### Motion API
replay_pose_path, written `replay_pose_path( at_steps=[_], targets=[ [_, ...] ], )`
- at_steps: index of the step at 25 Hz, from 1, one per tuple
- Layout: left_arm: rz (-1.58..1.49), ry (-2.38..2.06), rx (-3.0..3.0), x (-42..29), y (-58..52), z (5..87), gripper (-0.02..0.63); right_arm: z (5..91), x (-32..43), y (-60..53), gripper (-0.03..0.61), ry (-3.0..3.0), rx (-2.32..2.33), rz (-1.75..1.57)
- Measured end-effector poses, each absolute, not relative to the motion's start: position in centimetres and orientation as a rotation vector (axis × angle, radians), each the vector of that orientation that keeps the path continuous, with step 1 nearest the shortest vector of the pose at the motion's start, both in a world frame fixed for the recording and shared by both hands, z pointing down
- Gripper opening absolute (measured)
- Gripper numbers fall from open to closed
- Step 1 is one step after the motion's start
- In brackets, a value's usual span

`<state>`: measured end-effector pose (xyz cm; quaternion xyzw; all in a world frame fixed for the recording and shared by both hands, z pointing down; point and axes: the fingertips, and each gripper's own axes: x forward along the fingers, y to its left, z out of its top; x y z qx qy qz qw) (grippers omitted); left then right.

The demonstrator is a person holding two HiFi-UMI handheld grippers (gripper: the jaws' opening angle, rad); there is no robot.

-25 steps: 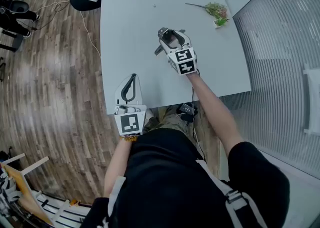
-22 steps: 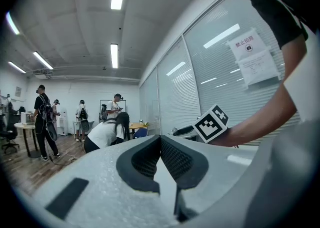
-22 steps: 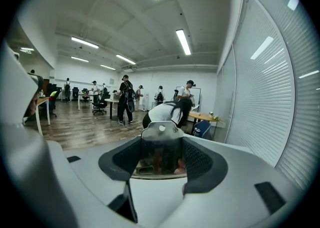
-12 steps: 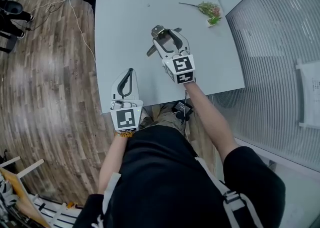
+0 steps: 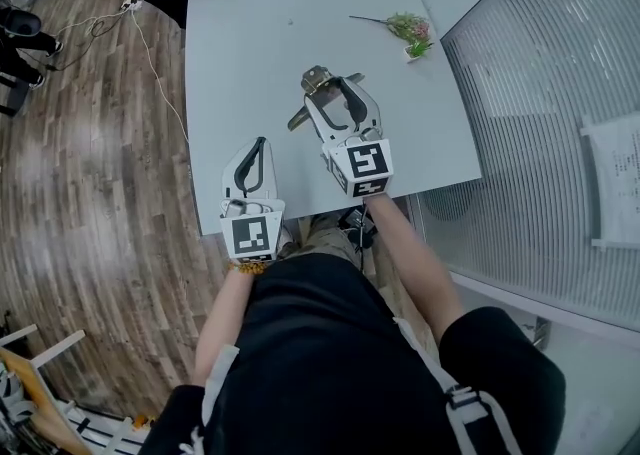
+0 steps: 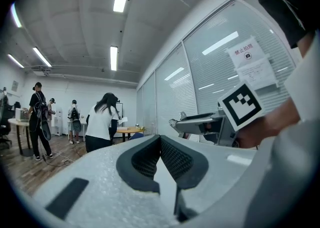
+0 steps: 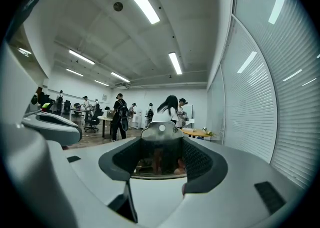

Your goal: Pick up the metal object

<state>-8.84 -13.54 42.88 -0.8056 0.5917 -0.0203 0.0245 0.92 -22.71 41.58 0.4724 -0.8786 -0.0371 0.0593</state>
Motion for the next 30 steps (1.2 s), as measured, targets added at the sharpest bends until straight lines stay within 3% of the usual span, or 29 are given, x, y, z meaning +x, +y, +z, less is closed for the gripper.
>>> replay_pose_path(
  at_steps=[15, 30],
  targets=[
    [-0.043, 1.777, -2.517, -7.3, -12.9, 43.2, 0.005, 42.6, 5.8, -18.3, 0.259, -2.648, 1.521, -0.064],
    [-0.101, 1.766, -2.509, -6.7, -14.0, 43.2, 0.005, 43.0, 5.6, -16.5, 0.259, -2.691, 1.424, -0.061]
  ],
)
